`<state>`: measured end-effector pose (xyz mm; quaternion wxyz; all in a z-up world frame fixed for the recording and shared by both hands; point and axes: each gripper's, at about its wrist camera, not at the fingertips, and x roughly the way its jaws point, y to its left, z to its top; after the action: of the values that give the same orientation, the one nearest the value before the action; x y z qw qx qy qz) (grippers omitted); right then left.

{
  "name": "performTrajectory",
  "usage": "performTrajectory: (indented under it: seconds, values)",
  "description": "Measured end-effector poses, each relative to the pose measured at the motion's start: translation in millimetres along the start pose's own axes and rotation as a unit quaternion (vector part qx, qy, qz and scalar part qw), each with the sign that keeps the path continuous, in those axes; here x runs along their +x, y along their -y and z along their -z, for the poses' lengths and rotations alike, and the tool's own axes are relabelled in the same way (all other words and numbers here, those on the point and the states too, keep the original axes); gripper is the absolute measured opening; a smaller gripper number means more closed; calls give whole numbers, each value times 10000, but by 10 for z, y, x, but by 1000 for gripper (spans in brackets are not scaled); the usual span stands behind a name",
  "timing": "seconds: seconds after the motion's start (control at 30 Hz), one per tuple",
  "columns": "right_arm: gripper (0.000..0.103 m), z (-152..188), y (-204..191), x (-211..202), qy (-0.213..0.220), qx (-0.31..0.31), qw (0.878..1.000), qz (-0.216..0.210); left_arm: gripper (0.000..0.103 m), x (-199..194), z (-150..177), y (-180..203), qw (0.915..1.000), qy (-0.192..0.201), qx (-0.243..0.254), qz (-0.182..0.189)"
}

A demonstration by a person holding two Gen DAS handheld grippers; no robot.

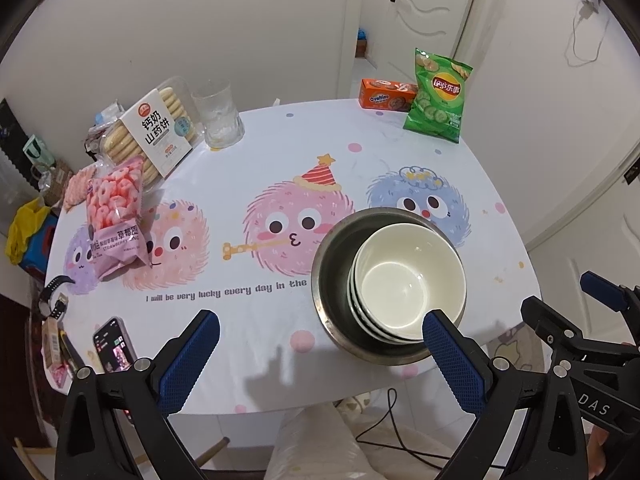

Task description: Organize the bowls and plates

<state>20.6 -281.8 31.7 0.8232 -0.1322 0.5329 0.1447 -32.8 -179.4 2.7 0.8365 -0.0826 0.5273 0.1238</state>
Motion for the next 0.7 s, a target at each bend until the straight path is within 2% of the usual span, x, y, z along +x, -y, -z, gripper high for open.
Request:
performTrajectory:
  seconds: [0.7]
  values:
    - [91,0,-11,6,6,36,10000,56,103,17,-1,-20,10000,-25,80,48]
